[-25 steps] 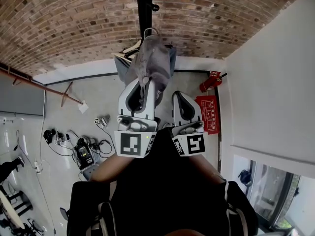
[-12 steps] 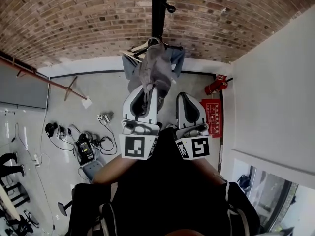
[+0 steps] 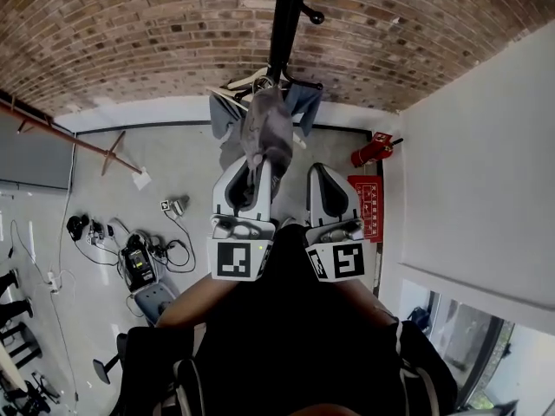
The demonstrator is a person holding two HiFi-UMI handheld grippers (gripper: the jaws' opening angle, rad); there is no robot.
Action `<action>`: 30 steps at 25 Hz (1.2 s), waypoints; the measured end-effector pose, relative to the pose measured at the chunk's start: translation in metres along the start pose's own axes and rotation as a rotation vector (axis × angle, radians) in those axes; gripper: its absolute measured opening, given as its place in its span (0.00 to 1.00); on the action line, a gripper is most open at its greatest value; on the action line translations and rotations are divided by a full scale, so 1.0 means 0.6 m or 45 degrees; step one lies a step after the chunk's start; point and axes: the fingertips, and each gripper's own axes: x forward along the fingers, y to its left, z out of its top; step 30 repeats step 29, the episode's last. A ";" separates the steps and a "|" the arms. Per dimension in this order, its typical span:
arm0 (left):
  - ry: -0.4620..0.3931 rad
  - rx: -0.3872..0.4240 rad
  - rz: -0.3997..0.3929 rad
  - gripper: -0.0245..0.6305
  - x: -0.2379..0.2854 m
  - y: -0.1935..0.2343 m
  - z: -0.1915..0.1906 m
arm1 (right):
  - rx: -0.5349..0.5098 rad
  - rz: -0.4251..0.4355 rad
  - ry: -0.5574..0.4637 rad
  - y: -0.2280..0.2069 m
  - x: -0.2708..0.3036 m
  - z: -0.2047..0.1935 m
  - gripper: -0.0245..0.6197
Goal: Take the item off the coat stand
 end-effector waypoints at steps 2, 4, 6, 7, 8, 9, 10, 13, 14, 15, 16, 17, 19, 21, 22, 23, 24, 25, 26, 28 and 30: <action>0.007 0.000 -0.004 0.15 -0.003 0.002 -0.007 | -0.015 0.002 0.009 0.005 0.005 -0.004 0.07; 0.008 0.010 -0.010 0.15 -0.006 0.004 -0.010 | -0.025 0.005 0.016 0.011 0.011 -0.009 0.07; 0.016 0.014 -0.012 0.15 -0.011 0.009 -0.015 | -0.028 0.012 0.016 0.020 0.017 -0.014 0.07; 0.019 0.014 -0.012 0.15 -0.013 0.012 -0.018 | -0.029 0.017 0.014 0.026 0.019 -0.016 0.07; 0.023 0.013 -0.011 0.15 -0.015 0.016 -0.021 | -0.031 0.021 0.013 0.031 0.021 -0.018 0.07; 0.028 0.011 -0.010 0.15 -0.017 0.020 -0.025 | -0.034 0.025 0.013 0.035 0.023 -0.020 0.07; 0.033 0.010 -0.008 0.15 -0.018 0.024 -0.027 | -0.037 0.027 0.015 0.038 0.026 -0.022 0.07; 0.043 0.012 -0.005 0.15 -0.015 0.037 -0.029 | -0.043 0.028 0.020 0.042 0.035 -0.021 0.07; 0.042 0.013 -0.004 0.15 -0.014 0.042 -0.027 | -0.044 0.029 0.022 0.043 0.038 -0.022 0.06; 0.038 0.014 -0.002 0.15 -0.012 0.047 -0.026 | -0.045 0.030 0.025 0.044 0.040 -0.022 0.07; 0.032 0.012 0.001 0.15 -0.012 0.052 -0.025 | -0.047 0.033 0.026 0.046 0.043 -0.023 0.07; 0.026 0.010 0.004 0.15 -0.011 0.057 -0.024 | -0.049 0.036 0.028 0.049 0.045 -0.024 0.07; 0.027 0.003 0.008 0.15 -0.011 0.064 -0.026 | -0.056 0.040 0.032 0.054 0.049 -0.027 0.07; 0.034 -0.010 0.009 0.15 -0.010 0.065 -0.028 | -0.069 0.036 0.036 0.055 0.052 -0.027 0.07; 0.032 -0.019 0.008 0.15 -0.009 0.065 -0.026 | -0.075 0.032 0.035 0.054 0.053 -0.026 0.07; 0.024 -0.022 0.005 0.15 -0.008 0.064 -0.023 | -0.079 0.027 0.034 0.053 0.054 -0.024 0.07; 0.016 -0.021 0.000 0.15 -0.007 0.063 -0.019 | -0.081 0.024 0.031 0.053 0.056 -0.022 0.07; 0.010 -0.018 -0.005 0.15 -0.006 0.062 -0.017 | -0.082 0.021 0.028 0.053 0.058 -0.021 0.07; 0.005 -0.015 -0.008 0.15 -0.005 0.061 -0.015 | -0.082 0.019 0.025 0.052 0.059 -0.021 0.07; -0.005 -0.011 -0.011 0.15 -0.004 0.061 -0.012 | -0.081 0.015 0.018 0.052 0.061 -0.021 0.07; -0.011 -0.009 -0.012 0.15 -0.003 0.061 -0.011 | -0.081 0.013 0.014 0.051 0.062 -0.021 0.07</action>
